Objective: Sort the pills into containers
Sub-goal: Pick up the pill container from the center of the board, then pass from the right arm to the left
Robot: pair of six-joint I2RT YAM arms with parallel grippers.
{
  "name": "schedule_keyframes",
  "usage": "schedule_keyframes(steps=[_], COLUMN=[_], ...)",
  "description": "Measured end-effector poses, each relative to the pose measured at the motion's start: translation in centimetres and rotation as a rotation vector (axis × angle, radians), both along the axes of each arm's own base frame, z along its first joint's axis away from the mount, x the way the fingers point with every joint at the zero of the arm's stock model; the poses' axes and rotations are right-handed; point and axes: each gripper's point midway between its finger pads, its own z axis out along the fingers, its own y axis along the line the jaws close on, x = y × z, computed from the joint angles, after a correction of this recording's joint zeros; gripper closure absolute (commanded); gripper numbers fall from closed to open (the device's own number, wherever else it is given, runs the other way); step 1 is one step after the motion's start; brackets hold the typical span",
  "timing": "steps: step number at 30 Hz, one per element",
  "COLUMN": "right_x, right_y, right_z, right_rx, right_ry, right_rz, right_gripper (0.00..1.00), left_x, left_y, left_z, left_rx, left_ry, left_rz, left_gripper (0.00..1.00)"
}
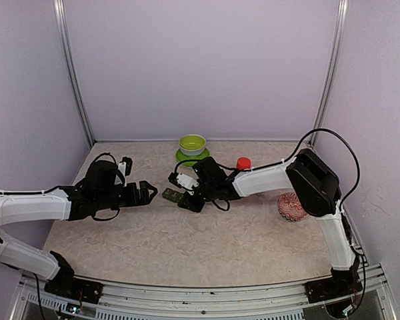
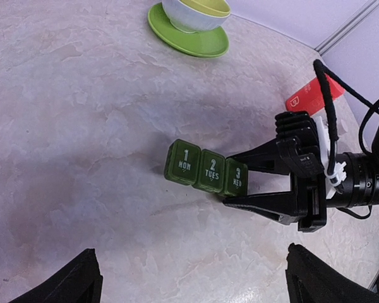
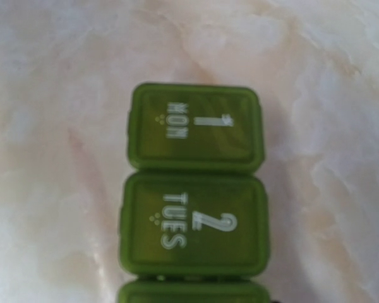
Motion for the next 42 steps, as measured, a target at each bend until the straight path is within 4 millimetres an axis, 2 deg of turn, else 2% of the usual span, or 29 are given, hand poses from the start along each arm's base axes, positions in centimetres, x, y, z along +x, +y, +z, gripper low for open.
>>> schedule_keyframes(steps=[4, 7, 14, 17, 20, 26, 29, 38, 42], right_x=[-0.7, -1.6, -5.6, -7.3, -9.1, -10.9, -11.4, -12.5, -12.9], right_y=[-0.8, -1.6, -1.9, -1.9, -2.0, -2.7, -3.1, -3.4, -3.4], right_z=[0.4, 1.6, 6.7, 8.3, 8.6, 8.2, 8.7, 11.8, 11.9], right_rx=[-0.005, -0.009, 0.038, 0.063, 0.069, 0.053, 0.059, 0.122, 0.123], right_ry=[-0.001, -0.025, -0.129, -0.164, -0.178, -0.195, -0.211, -0.281, -0.296], right_rz=[-0.001, 0.005, 0.053, 0.073, 0.092, 0.095, 0.089, 0.073, 0.069], right_gripper=[0.69, 0.69, 0.69, 0.69, 0.69, 0.70, 0.70, 0.70, 0.70], left_x=[0.0, -0.1, -0.5, -0.7, -0.9, -2.3, -3.0, -4.8, -5.5], left_y=[0.0, -0.1, -0.7, -1.2, -2.0, -3.7, -4.5, -6.8, -7.9], left_z=[0.0, 0.0, 0.6, 1.1, 2.1, 3.5, 3.6, 3.5, 3.9], left_rx=[-0.007, -0.018, -0.079, -0.124, -0.188, -0.310, -0.355, -0.451, -0.489], left_ry=[0.005, 0.013, 0.032, 0.039, 0.034, 0.029, 0.052, 0.111, 0.118], left_rz=[-0.006, -0.017, -0.080, -0.118, -0.167, -0.283, -0.333, -0.457, -0.508], left_gripper=[0.01, 0.01, 0.01, 0.01, 0.02, 0.08, 0.11, 0.18, 0.28])
